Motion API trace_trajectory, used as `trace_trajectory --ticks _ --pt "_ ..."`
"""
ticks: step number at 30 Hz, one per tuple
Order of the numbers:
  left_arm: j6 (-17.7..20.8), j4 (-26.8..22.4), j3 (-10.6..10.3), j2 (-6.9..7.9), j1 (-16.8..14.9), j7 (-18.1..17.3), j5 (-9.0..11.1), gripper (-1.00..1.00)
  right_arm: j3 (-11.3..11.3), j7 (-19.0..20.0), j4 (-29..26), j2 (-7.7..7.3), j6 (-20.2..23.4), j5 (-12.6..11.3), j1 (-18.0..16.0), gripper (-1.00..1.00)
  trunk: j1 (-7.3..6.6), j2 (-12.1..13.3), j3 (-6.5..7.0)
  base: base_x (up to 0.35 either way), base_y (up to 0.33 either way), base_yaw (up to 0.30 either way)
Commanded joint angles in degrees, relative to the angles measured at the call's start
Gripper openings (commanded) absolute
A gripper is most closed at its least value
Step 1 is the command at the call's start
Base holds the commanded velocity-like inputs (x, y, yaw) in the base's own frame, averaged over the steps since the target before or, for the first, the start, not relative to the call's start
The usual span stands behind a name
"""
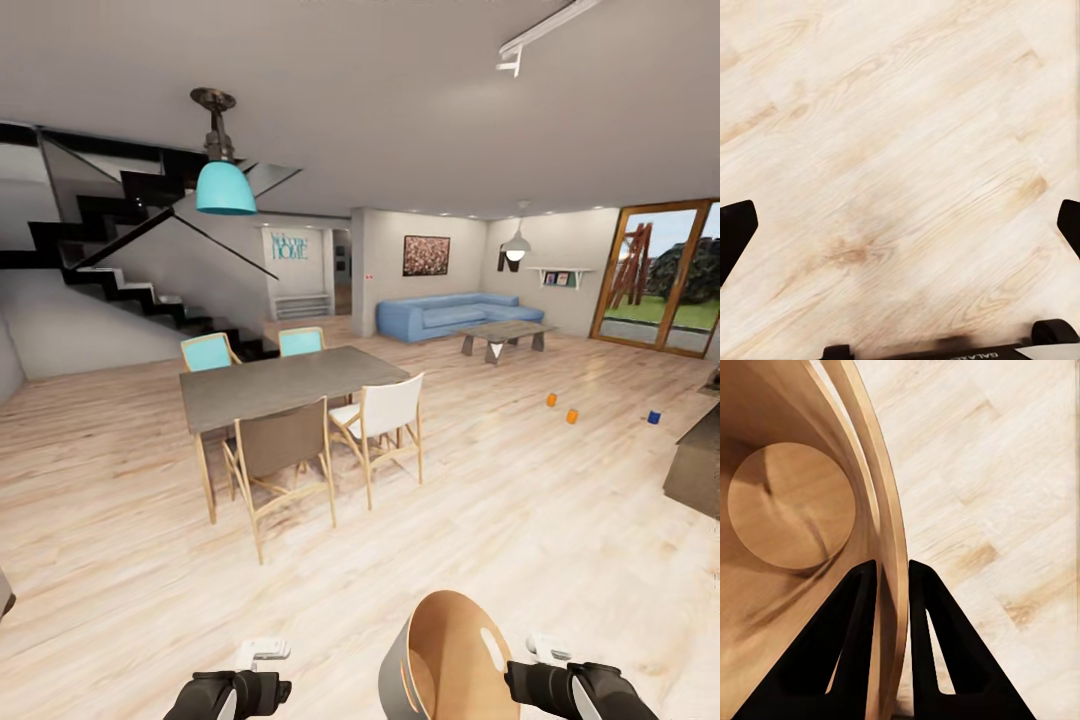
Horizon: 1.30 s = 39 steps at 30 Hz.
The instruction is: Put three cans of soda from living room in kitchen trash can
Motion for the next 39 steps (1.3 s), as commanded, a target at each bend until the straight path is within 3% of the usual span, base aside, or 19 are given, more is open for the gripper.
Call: trace_trajectory --ticks 1,22,39 --pt "0.00 0.00 0.01 0.02 0.00 0.00 0.01 1.00 -0.09 0.30 -0.06 0.01 0.22 -1.05 -0.04 -1.00 0.00 0.00 0.06 0.000 0.000 -0.153" --pt "-1.55 0.00 -0.05 0.08 0.00 0.22 -0.08 1.00 0.09 0.31 -0.06 0.05 0.28 -1.02 -0.01 -1.00 0.00 0.00 0.98 0.031 0.000 -0.121" --pt "-2.20 0.00 -0.03 0.08 0.00 0.25 -0.14 1.00 0.09 0.33 -0.03 0.05 0.25 -0.99 -0.01 -1.00 0.00 0.00 1.12 0.306 0.000 -0.013"
